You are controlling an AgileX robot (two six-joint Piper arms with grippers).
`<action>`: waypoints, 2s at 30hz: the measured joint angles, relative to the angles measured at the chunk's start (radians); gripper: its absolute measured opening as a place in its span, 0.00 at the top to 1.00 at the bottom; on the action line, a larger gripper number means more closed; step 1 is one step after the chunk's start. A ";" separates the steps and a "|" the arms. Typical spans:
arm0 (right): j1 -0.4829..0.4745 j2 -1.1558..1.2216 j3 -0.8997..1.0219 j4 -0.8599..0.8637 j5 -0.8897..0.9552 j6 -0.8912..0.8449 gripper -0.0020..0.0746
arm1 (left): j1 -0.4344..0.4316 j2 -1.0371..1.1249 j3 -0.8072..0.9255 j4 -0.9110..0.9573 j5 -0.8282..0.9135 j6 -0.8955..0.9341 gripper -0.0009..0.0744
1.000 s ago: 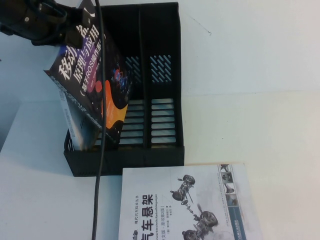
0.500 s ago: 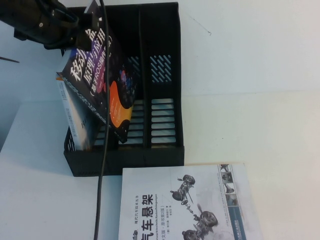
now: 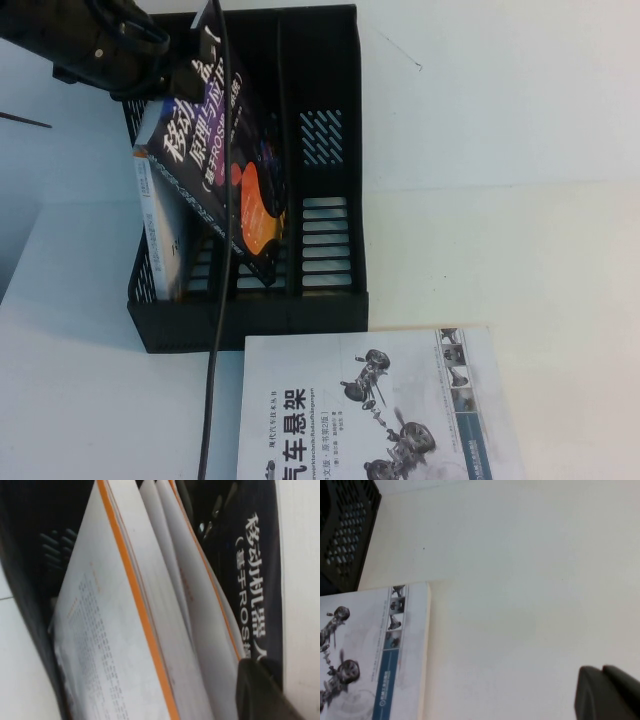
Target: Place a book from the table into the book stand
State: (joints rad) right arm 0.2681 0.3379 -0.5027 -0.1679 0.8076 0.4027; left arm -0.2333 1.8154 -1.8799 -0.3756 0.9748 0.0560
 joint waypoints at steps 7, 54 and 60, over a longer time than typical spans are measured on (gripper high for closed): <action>0.000 0.000 0.000 0.000 -0.002 0.000 0.97 | 0.000 0.000 -0.001 0.030 0.002 0.006 0.84; 0.000 0.000 0.000 -0.048 -0.002 -0.112 0.97 | 0.000 -0.973 0.883 0.144 -0.508 0.160 0.99; 0.000 0.000 0.000 -0.050 -0.002 -0.112 0.97 | 0.000 -1.179 1.233 0.144 -0.764 0.161 0.99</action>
State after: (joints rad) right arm 0.2681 0.3379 -0.5027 -0.2181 0.8056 0.2904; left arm -0.2333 0.6368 -0.6472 -0.2314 0.2113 0.2174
